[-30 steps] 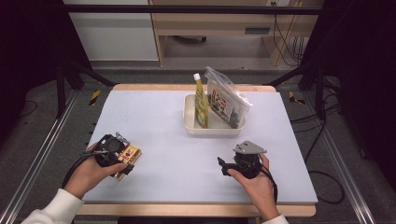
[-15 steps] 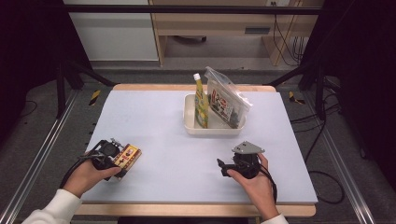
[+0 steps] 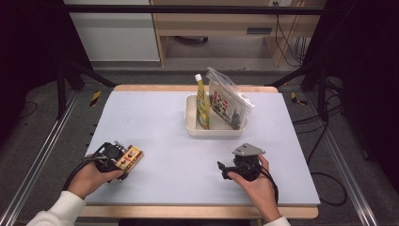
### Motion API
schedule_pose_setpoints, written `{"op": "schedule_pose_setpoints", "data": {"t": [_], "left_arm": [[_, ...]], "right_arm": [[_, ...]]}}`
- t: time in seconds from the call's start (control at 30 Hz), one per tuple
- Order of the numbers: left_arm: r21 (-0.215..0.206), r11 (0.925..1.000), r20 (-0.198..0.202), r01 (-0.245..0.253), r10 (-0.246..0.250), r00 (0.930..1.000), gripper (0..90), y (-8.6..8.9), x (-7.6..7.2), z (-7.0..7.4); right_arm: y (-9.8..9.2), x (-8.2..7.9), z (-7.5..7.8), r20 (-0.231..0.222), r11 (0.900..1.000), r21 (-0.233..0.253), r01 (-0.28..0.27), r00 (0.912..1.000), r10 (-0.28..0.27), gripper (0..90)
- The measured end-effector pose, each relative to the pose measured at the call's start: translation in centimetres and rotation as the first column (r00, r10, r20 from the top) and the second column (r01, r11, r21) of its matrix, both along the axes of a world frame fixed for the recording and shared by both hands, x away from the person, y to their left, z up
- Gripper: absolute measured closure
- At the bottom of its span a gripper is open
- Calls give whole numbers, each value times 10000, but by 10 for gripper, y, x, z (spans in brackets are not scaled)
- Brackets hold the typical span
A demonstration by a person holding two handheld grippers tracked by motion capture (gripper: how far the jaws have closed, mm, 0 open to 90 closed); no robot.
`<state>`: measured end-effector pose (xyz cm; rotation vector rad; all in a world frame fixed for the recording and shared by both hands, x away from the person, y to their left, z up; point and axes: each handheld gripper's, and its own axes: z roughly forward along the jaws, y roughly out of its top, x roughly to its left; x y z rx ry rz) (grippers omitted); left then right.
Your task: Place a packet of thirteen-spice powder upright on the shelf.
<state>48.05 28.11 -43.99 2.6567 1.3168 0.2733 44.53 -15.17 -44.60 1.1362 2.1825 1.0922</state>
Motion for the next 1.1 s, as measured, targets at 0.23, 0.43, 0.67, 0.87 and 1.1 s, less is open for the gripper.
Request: {"op": "schedule_pose_setpoints", "data": {"t": [0.23, 0.43, 0.67, 0.87, 1.1], "left_arm": [[-47, 9986, 794, 533, -527, 9955, 321, -3, -1, 12], [-125, 9871, 1725, 1593, -1548, 9728, 321, -24, -3, 33], [-326, 9644, 2763, 2626, -2438, 9296, 321, -56, -3, 51], [-433, 9436, 3537, 3282, -2927, 8884, 322, -84, -11, 64], [-463, 9208, 4269, 3874, -3323, 8410, 321, -108, -19, 66]], "right_arm": [[-1, -1, 2, 116, 9999, 125, -26, 9999, 25, 152], [-3, 1, 3, 59, 9994, 357, 11, 10000, -13, 150], [-8, 3, 4, 64, 9961, 805, 349, 9993, -355, 149], [-10, 2, 9, 316, 9940, 1060, 267, 9990, -302, 199], [-14, 0, 14, 518, 9826, 1828, 323, 9978, -424, 268]]}}
